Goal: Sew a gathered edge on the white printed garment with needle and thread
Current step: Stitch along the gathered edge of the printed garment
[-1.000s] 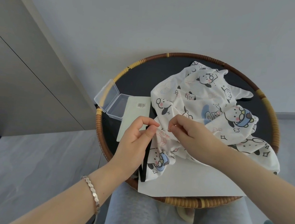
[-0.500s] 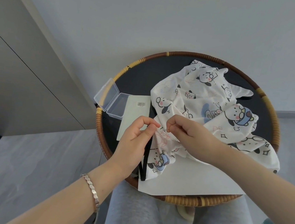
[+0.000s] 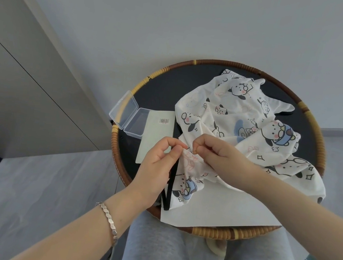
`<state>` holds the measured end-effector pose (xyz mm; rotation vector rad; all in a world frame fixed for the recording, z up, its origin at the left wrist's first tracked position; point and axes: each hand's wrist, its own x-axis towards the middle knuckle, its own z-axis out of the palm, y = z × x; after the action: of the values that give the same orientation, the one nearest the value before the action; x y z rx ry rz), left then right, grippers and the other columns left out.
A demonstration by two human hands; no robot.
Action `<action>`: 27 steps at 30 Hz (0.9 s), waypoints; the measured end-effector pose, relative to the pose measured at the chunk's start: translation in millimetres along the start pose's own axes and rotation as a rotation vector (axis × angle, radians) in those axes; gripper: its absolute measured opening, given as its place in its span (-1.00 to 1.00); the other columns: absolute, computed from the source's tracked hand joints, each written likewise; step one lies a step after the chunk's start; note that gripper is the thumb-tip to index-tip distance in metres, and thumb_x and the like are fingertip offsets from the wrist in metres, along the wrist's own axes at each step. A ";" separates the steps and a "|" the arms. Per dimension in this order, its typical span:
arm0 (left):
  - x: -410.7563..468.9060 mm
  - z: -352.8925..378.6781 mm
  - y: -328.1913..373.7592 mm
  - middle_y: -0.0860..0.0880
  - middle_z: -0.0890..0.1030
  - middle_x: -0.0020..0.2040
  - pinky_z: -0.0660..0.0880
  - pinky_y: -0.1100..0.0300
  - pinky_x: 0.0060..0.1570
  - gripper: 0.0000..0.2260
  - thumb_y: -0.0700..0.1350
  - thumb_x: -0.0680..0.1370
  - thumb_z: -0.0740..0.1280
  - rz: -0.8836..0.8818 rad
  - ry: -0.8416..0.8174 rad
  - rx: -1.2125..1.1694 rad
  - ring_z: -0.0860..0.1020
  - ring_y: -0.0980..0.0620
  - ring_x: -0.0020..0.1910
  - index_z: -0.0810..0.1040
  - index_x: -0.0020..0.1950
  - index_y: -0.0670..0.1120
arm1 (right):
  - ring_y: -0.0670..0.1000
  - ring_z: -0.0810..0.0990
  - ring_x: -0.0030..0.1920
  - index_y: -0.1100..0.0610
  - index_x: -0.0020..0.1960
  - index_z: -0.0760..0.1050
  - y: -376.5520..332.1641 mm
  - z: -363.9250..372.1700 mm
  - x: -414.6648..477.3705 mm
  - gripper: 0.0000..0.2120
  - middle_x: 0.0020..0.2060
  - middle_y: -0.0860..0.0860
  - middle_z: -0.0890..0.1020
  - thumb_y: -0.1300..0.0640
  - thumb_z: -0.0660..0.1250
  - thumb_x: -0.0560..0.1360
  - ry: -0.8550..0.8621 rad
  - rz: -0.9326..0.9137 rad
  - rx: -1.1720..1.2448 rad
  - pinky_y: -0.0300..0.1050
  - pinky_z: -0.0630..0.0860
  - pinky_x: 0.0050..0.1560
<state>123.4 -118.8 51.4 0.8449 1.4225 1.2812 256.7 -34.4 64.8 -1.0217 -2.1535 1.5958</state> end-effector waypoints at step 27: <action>10.5 8.7 1.8 -0.14 0.67 -0.19 0.53 0.18 -0.23 -0.91 -0.10 0.45 0.41 -0.228 0.156 0.053 0.61 0.01 -0.25 0.63 -0.12 -0.11 | -0.27 0.56 -0.26 -0.12 -0.12 0.58 -5.9 8.5 -8.9 -0.73 -0.25 -0.22 0.61 0.25 0.28 0.51 0.224 0.116 0.094 -0.46 0.47 -0.21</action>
<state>128.9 -106.1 51.4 0.6064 1.6323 1.1592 255.8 -47.4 68.8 -1.2504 -1.8857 1.5335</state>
